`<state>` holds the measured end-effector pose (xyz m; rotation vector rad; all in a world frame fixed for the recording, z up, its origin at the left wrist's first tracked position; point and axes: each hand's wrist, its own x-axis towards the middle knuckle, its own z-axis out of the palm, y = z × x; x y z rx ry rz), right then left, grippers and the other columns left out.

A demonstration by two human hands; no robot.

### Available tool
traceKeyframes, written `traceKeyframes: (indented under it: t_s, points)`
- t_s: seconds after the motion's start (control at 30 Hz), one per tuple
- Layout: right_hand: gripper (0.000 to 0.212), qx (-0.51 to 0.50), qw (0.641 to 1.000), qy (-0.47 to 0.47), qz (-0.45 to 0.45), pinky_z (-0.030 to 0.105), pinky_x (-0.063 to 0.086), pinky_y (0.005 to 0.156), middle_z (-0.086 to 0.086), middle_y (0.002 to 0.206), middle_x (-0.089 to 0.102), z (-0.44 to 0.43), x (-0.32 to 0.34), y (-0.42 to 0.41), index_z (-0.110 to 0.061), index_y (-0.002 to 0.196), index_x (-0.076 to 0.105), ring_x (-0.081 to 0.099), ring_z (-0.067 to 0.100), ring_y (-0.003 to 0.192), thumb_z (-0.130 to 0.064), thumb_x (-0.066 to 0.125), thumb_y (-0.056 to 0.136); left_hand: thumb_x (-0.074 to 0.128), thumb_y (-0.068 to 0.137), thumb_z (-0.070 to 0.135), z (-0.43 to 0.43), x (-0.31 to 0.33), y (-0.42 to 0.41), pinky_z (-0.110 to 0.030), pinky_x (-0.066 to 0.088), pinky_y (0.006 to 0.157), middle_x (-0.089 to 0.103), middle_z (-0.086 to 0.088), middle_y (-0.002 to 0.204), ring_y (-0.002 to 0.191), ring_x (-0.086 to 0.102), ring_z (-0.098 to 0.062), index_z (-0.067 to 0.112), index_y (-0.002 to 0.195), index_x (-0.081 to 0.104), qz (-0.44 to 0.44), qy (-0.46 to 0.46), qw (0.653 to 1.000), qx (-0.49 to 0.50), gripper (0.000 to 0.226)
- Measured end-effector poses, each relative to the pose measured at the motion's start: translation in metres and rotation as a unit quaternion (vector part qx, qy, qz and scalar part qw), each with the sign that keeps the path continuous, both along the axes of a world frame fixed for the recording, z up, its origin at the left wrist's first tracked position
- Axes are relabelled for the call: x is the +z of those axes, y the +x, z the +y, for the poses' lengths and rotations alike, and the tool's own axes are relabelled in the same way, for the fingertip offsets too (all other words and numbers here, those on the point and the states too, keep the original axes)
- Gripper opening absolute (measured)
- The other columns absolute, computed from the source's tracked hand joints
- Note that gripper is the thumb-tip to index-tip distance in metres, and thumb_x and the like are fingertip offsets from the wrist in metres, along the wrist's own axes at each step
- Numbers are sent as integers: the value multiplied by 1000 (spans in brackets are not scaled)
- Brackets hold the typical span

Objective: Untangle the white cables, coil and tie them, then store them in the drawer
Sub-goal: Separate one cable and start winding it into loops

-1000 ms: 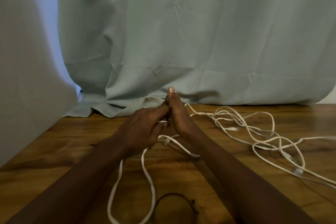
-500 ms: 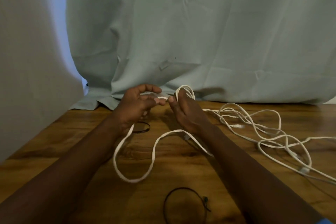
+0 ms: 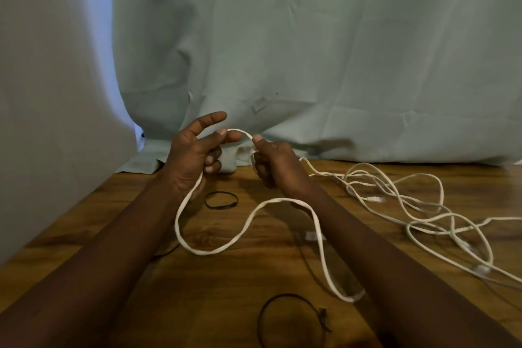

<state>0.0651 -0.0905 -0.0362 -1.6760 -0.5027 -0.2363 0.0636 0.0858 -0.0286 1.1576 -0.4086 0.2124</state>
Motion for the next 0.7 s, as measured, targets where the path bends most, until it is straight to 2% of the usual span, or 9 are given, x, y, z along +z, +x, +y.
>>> traceKeyframes:
  t_s: [0.07, 0.13, 0.27, 0.37, 0.47, 0.53, 0.6, 0.7]
  points:
    - [57, 87, 983, 117, 112, 19, 14, 40, -4, 38, 27, 2, 6, 1, -21, 53, 36, 21, 9, 31, -38, 39, 108, 62, 100, 10, -5, -3, 0, -17, 37, 39, 77, -5, 82, 41, 45, -4, 18, 115, 67, -25, 54, 994, 90, 17]
    - [60, 160, 946, 207, 190, 16, 12, 38, -7, 37, 24, -1, 7, 4, -23, 48, 37, 20, 7, 27, -38, 35, 107, 67, 99, 13, -8, -12, 1, -18, 43, 45, 74, -4, 73, 47, 57, -3, 13, 106, 70, -89, 143, 969, 180, 8]
    - [64, 215, 892, 323, 231, 17, 11, 40, -7, 34, 25, -6, -5, 11, -24, 44, 40, 25, 8, 24, -36, 30, 106, 68, 98, 25, -10, -35, 6, -19, 47, 57, 72, 6, 70, 59, 65, -2, 25, 107, 72, -235, 374, 853, 280, 9]
    - [62, 187, 872, 379, 246, 17, 11, 43, -7, 34, 24, -12, -11, 17, -24, 44, 38, 24, 8, 24, -35, 31, 104, 66, 99, 25, -15, -42, 9, -14, 42, 61, 71, 12, 78, 64, 62, 4, 30, 119, 70, -264, 436, 818, 266, 21]
    - [56, 145, 858, 426, 247, 17, 11, 45, -7, 35, 24, -22, -10, 21, -24, 44, 38, 24, 9, 24, -31, 34, 99, 64, 99, 22, -25, -47, 7, -18, 46, 73, 74, 13, 102, 76, 60, 6, 33, 137, 64, -280, 488, 797, 221, 40]
    - [55, 92, 847, 457, 256, 14, 15, 42, -7, 37, 25, -29, -6, 22, -24, 47, 35, 24, 10, 25, -30, 30, 101, 62, 99, 22, -32, -51, 5, -26, 50, 84, 74, 6, 119, 96, 67, -4, 34, 145, 58, -290, 512, 783, 202, 47]
    - [45, 0, 839, 472, 272, 12, 19, 41, -6, 38, 25, -35, -1, 21, -24, 55, 30, 23, 10, 26, -23, 27, 100, 61, 101, 23, -41, -54, 2, -28, 50, 92, 71, 1, 131, 114, 67, -16, 32, 146, 56, -299, 542, 762, 191, 47]
    - [34, -104, 823, 486, 276, 13, 21, 43, -5, 38, 25, -42, 7, 16, -22, 60, 27, 23, 11, 29, -10, 25, 92, 60, 100, 24, -51, -57, 0, -30, 51, 93, 70, 2, 132, 116, 66, -16, 29, 146, 56, -303, 567, 746, 171, 47]
